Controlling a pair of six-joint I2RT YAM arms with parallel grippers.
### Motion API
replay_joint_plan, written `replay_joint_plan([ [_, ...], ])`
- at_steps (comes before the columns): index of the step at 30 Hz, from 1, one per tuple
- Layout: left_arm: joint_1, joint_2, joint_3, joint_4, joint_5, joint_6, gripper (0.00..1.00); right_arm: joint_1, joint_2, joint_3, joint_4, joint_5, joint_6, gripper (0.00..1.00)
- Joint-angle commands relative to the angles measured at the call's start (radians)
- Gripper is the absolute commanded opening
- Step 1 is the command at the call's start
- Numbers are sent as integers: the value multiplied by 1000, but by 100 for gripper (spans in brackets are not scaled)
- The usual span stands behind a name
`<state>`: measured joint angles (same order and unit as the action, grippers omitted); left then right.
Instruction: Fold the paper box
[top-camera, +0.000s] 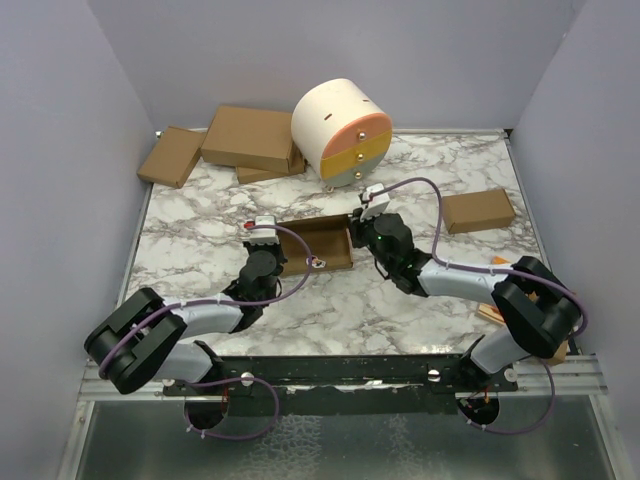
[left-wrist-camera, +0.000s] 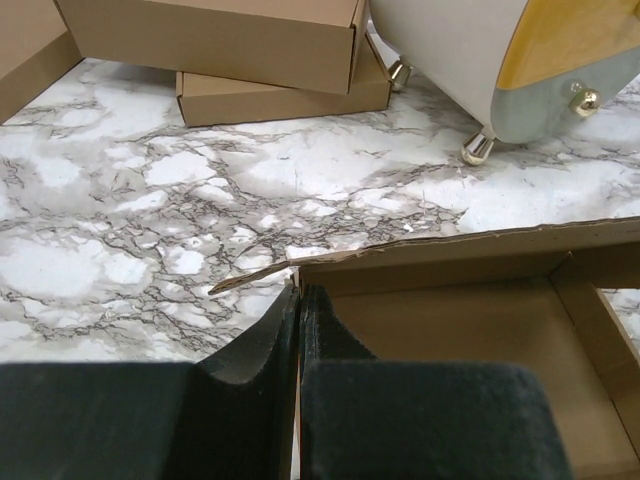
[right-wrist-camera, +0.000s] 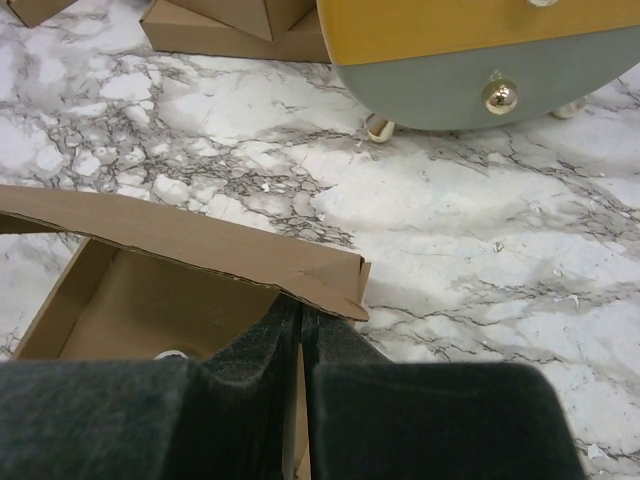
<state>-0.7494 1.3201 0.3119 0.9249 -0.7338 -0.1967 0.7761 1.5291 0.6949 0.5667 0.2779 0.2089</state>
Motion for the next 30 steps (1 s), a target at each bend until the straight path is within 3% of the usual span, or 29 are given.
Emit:
replay_joint_plan([
  [1,-32,-15,23,-78,83,-29,0,37,10,46,-122,-130,45,4],
  [30,-28,-59,177,-371,117,-17,0,37,47,140,-243,-157,114,5],
])
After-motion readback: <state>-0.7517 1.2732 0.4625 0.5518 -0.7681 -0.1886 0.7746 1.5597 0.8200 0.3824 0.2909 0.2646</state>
